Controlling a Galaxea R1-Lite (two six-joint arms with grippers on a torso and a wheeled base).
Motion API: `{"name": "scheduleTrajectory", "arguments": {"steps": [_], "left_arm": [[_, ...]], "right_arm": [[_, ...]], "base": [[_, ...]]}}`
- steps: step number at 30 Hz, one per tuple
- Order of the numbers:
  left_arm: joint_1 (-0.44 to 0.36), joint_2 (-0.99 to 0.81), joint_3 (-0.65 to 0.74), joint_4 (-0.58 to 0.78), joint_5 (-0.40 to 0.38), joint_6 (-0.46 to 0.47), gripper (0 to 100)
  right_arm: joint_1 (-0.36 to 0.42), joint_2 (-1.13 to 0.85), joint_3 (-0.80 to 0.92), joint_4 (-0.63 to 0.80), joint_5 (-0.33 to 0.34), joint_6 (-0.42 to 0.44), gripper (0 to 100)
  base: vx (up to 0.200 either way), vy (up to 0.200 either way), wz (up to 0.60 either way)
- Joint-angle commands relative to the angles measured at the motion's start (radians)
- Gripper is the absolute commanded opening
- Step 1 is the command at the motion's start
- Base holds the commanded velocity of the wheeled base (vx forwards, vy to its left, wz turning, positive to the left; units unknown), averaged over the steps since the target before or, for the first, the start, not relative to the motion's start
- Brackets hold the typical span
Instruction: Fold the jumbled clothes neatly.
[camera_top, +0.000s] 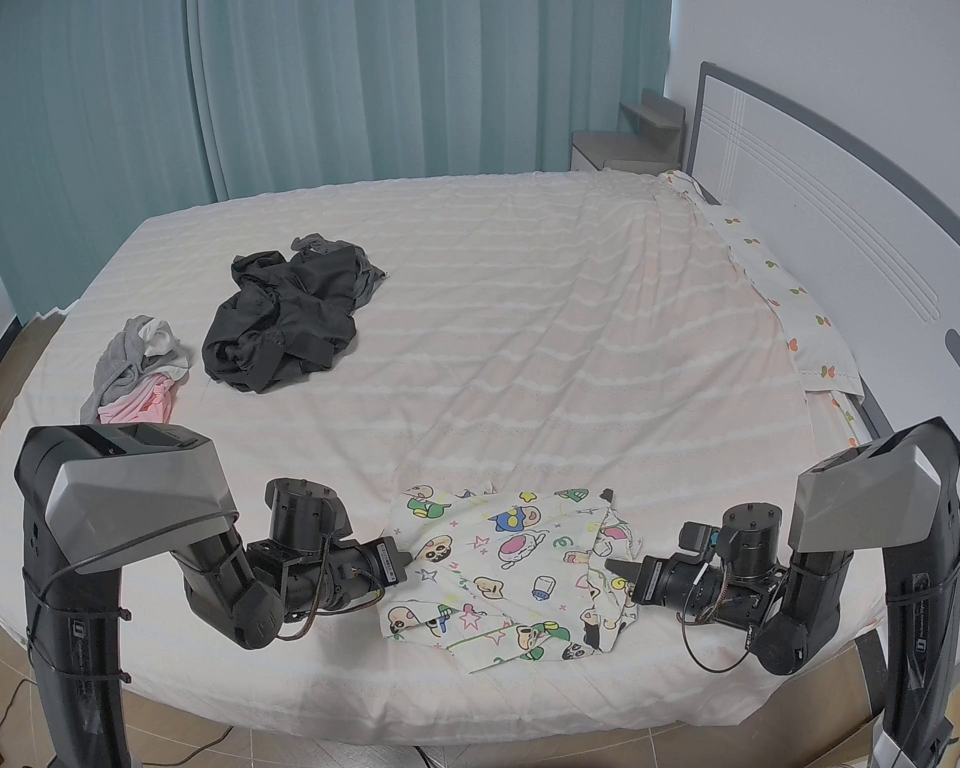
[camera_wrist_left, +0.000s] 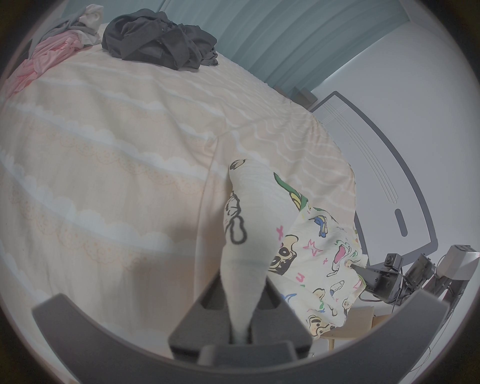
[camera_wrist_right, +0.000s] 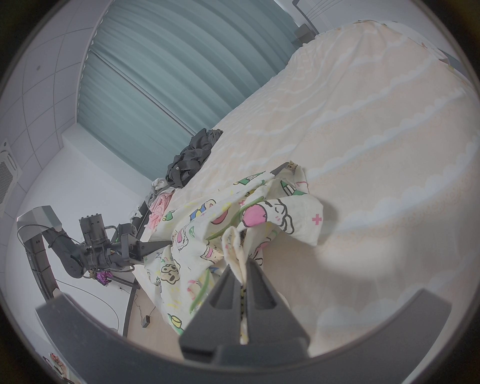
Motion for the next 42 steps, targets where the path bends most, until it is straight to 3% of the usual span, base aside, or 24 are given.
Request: {"name": "scheduleTrajectory", "arguments": {"steps": [1,10,11,26,42], "left_arm": [[0.003,-0.002,0.001,-0.001,0.000,-0.001,0],[0.009,0.000,-0.001,-0.006,0.000,0.001,0],[0.009,0.001,-0.002,-0.006,0.000,0.001,0],[0.035,0.003,-0.019,-0.006,-0.001,0.002,0],[0.232,0.000,-0.108,0.003,-0.001,0.002,0]], "right_arm": [[-0.005,-0.023,0.008,0.001,0.001,0.000,0],[-0.012,-0.008,-0.004,0.011,0.001,-0.001,0],[-0.012,-0.005,-0.007,0.011,0.001,-0.001,100],[-0.046,-0.019,0.028,-0.042,0.002,-0.015,100],[-0.075,-0.109,0.154,-0.044,0.004,-0.009,100]], "base": [[-0.200,0.000,0.00],[-0.200,0.067,0.00],[-0.200,0.000,0.00],[-0.027,0.000,0.00],[0.000,0.000,0.00]]}}
